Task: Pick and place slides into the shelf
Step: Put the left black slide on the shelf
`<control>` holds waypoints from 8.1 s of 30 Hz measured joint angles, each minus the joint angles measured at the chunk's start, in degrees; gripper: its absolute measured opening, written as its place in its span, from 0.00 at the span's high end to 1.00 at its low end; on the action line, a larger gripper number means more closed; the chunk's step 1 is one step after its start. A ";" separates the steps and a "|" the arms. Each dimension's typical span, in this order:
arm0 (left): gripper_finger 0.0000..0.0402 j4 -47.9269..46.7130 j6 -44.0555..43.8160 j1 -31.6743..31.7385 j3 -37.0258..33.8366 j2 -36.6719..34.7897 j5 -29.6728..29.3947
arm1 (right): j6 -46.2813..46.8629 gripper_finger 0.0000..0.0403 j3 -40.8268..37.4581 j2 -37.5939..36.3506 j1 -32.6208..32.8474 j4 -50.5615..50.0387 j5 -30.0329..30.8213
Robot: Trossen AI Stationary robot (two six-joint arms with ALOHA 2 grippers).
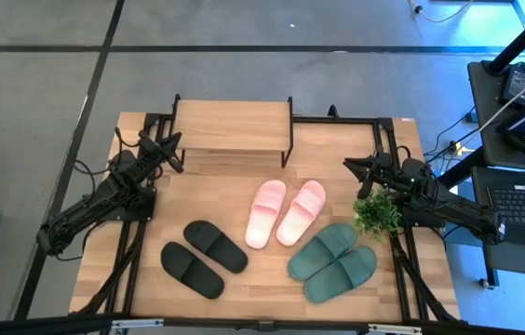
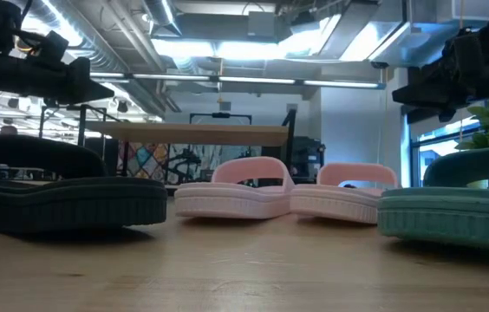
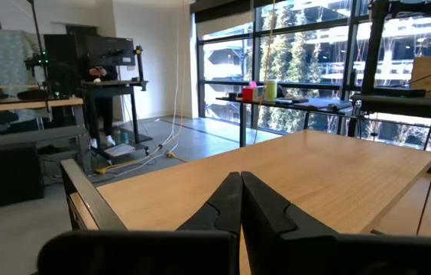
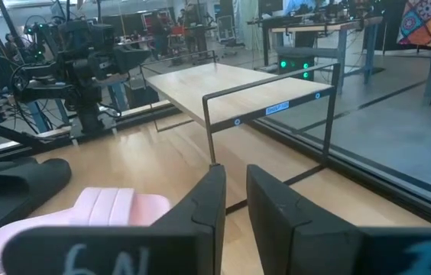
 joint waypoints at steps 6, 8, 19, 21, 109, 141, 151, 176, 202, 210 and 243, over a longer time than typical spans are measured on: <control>1.00 0.00 -0.06 -0.02 0.00 0.00 0.01 | 0.04 0.85 0.00 0.01 0.02 0.00 0.00; 1.00 0.02 -0.02 -0.01 0.00 0.00 0.01 | 0.03 0.84 0.00 0.00 0.02 -0.11 0.13; 1.00 0.04 -0.48 -0.02 0.02 0.00 1.68 | -0.21 0.66 0.00 0.01 0.02 0.00 0.92; 1.00 0.07 -0.60 -0.02 0.00 0.00 3.15 | -0.08 0.61 0.00 0.00 0.01 0.02 1.07; 0.68 -52.38 -24.50 -51.62 76.49 70.79 7.14 | -3.21 0.49 0.00 0.12 0.02 -4.35 11.22; 0.68 -95.15 -71.70 -69.02 101.81 114.39 28.72 | -6.36 0.49 0.00 0.12 0.01 -4.79 11.21; 0.68 -95.17 -76.31 -70.18 101.82 118.68 25.35 | -6.48 0.49 0.00 0.19 0.01 -4.79 11.23; 0.68 -95.17 -84.63 -74.72 99.38 123.23 24.28 | -7.99 0.49 0.00 0.23 0.00 -7.26 11.23; 0.68 -95.17 -84.52 -75.73 89.70 123.21 27.07 | -8.00 0.49 0.00 0.23 0.00 -7.21 11.23; 0.92 -95.39 -81.22 -75.72 89.64 123.16 27.07 | -8.00 0.49 0.00 0.23 0.00 -7.21 11.23; 1.00 -95.12 -62.61 -58.51 95.14 90.65 -23.71 | -11.17 0.49 0.00 0.21 -0.01 -7.19 11.28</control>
